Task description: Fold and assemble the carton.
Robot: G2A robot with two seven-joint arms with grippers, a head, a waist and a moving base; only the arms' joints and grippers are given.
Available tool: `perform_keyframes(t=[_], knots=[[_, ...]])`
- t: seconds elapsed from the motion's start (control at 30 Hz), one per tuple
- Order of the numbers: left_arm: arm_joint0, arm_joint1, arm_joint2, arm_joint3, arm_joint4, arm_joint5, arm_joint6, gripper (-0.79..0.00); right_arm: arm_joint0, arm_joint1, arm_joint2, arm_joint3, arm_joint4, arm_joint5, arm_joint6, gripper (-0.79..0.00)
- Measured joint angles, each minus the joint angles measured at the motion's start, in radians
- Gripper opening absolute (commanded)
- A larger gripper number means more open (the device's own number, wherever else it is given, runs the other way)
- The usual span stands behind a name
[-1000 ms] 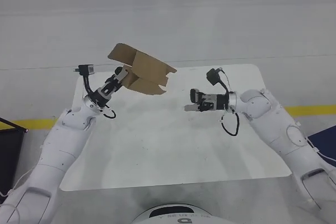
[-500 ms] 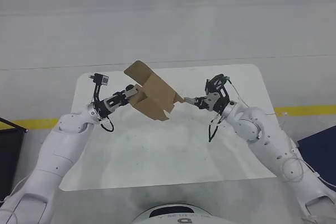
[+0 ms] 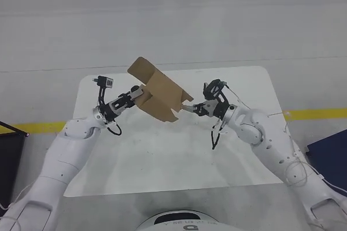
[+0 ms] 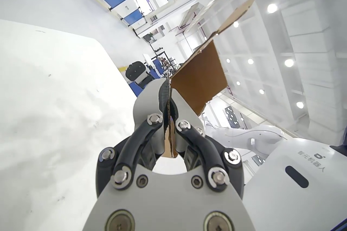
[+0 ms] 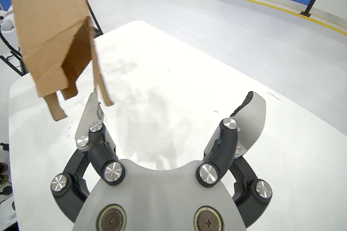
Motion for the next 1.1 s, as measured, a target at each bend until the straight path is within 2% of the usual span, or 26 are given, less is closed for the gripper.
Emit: perform_keyframes(t=[0.53, 0.67, 0.77, 0.83, 0.87, 1.1], knots=[[-0.02, -0.031, 0.029, 0.015, -0.033, 0.017, 0.008, -0.785, 0.038, -0.029, -0.012, 0.008, 0.021, -0.096, -0.032, -0.009], [-0.023, -0.037, 0.03, 0.024, -0.075, 0.041, -0.007, -0.785, 0.038, -0.033, -0.001, 0.002, 0.01, -0.099, -0.068, -0.129], [-0.022, -0.041, 0.029, 0.035, -0.122, 0.07, -0.031, -0.785, 0.032, -0.035, 0.01, -0.002, 0.003, -0.109, -0.107, -0.271], [-0.021, -0.044, 0.029, 0.045, -0.147, 0.094, -0.051, -0.785, 0.027, -0.036, 0.02, -0.002, -0.001, -0.122, -0.137, -0.326], [-0.021, -0.045, 0.03, 0.049, -0.157, 0.103, -0.058, -0.785, 0.024, -0.036, 0.024, -0.002, -0.001, -0.129, -0.15, -0.388], [-0.018, -0.057, 0.034, 0.067, -0.217, 0.142, -0.11, -0.785, 0.014, -0.04, 0.042, 0.002, -0.005, -0.179, -0.191, -0.437]])
